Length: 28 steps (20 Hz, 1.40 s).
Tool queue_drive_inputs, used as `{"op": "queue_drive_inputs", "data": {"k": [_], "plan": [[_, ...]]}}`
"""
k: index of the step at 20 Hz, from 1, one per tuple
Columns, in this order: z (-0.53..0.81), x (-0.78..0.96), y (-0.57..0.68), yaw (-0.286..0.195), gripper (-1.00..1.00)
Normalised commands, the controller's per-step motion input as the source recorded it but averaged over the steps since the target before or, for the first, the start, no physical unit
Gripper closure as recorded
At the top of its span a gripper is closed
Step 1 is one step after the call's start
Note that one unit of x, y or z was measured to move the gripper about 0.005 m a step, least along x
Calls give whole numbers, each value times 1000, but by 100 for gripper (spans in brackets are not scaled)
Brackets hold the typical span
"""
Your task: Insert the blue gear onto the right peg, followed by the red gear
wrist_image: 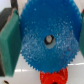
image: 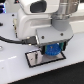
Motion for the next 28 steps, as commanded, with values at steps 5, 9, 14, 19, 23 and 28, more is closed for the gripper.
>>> {"op": "queue_drive_inputs", "data": {"k": [5, 9, 14, 19, 23, 28], "plan": [[62, 244, -87, 0, 100], [-135, 160, -121, 0, 100], [-200, 59, -130, 0, 100], [-113, 57, -46, 0, 100], [2, 14, 23, 0, -100], [281, -17, 73, 0, -100]]}}
